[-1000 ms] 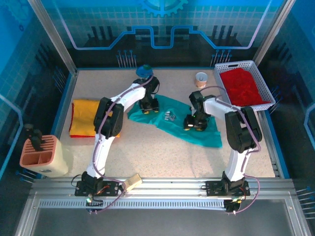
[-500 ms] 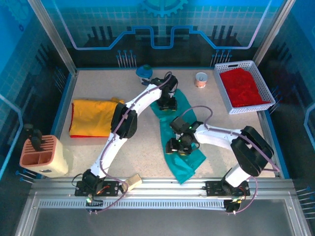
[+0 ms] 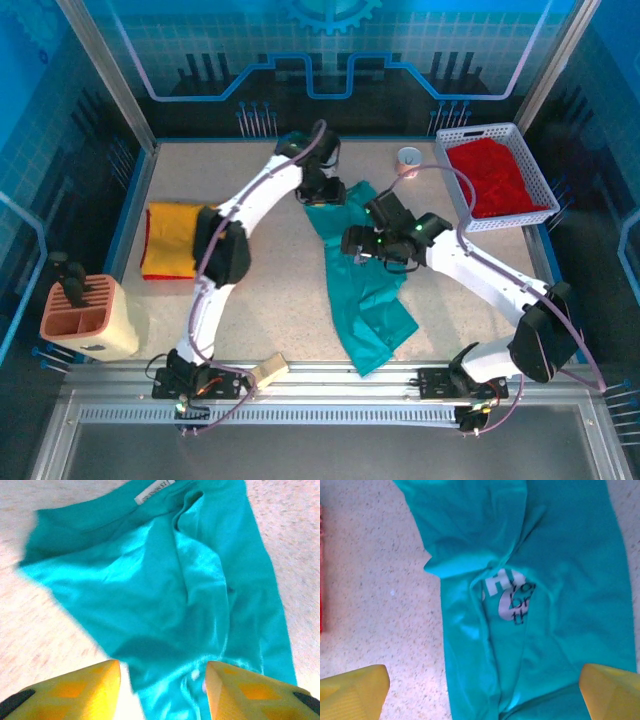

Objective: Fold and stack the t-shirts

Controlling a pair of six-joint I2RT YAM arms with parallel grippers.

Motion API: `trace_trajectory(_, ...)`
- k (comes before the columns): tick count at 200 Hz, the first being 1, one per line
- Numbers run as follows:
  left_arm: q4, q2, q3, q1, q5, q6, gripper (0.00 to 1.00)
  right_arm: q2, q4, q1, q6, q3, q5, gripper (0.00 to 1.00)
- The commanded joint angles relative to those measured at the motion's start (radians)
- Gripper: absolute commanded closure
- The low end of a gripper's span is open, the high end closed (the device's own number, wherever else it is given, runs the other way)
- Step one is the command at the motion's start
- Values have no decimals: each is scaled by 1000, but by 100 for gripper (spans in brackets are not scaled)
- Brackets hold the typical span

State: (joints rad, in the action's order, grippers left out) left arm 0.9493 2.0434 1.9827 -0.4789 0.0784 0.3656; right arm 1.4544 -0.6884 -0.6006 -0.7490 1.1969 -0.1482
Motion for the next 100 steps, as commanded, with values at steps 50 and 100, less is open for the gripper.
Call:
trace_trajectory(50,-374,-541,-759,19,14,145,48,401,-85,71,257,314,-46,13)
trace_trajectory(100,-500,-862,-1137,17,-22,230,42,640,-75,120,275,478,25,27)
